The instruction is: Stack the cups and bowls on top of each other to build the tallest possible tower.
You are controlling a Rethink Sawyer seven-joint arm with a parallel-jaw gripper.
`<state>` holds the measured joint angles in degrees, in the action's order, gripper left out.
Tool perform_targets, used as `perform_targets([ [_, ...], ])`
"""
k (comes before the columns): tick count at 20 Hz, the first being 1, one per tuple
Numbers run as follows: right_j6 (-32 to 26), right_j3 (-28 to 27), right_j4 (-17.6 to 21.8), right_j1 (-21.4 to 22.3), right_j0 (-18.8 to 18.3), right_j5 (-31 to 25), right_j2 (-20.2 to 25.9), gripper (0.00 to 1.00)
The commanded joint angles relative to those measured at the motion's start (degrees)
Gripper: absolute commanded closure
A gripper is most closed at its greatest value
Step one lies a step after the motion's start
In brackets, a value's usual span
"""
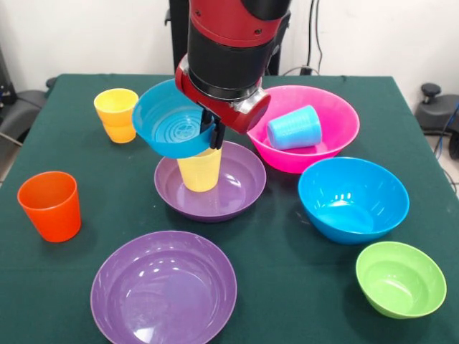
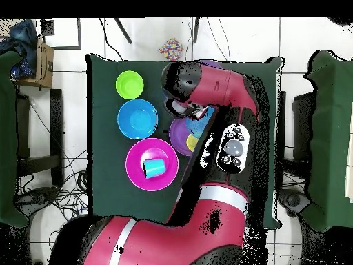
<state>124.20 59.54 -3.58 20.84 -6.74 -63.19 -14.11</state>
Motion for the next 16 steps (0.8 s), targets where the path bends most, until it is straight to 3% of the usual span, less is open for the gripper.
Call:
perform_targets([
  [1, 3.8, 0.5, -0.3, 0.7, 1.4, -3.4, 4.4, 1.00],
  [16, 5.0, -0.1, -0.3, 0.0, 2.0, -3.1, 4.1, 1.00],
])
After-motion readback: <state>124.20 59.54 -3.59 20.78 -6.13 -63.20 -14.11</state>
